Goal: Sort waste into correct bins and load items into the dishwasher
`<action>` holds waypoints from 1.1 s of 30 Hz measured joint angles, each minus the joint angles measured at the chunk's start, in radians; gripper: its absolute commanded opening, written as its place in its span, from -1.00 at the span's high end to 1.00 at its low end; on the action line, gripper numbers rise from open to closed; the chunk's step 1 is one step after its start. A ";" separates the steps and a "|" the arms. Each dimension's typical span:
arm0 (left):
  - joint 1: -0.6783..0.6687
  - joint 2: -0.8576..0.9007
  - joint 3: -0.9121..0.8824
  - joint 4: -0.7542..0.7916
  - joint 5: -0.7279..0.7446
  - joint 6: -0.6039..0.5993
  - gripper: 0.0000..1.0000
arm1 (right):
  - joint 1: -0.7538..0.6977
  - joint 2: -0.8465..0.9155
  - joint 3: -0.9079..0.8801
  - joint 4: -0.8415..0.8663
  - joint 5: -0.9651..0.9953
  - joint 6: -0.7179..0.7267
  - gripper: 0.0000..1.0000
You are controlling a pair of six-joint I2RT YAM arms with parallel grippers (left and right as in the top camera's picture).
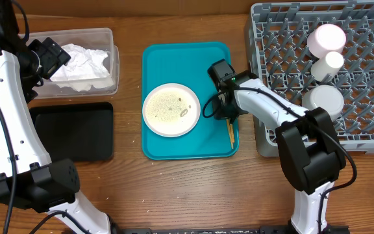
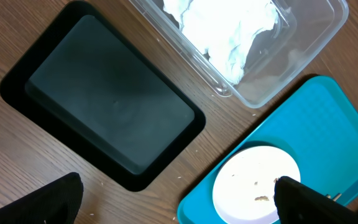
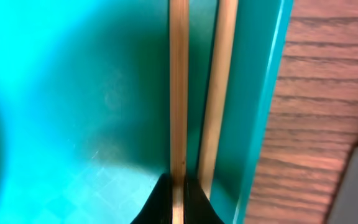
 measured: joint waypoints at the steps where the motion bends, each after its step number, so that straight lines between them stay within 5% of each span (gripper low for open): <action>1: 0.000 0.000 0.000 0.000 0.000 0.000 -0.99 | 0.000 0.004 0.024 -0.019 0.000 0.001 0.93; 15: 0.000 0.000 0.000 0.000 0.000 0.000 -1.00 | -0.167 0.016 0.526 -0.255 0.037 -0.058 0.93; 23: 0.000 0.000 0.000 0.000 0.000 0.000 -1.00 | -0.489 0.018 0.535 -0.287 -0.206 -0.281 0.93; 33: 0.000 0.000 0.000 0.000 0.000 0.000 -1.00 | -0.529 0.018 0.482 -0.256 -0.315 -0.371 0.92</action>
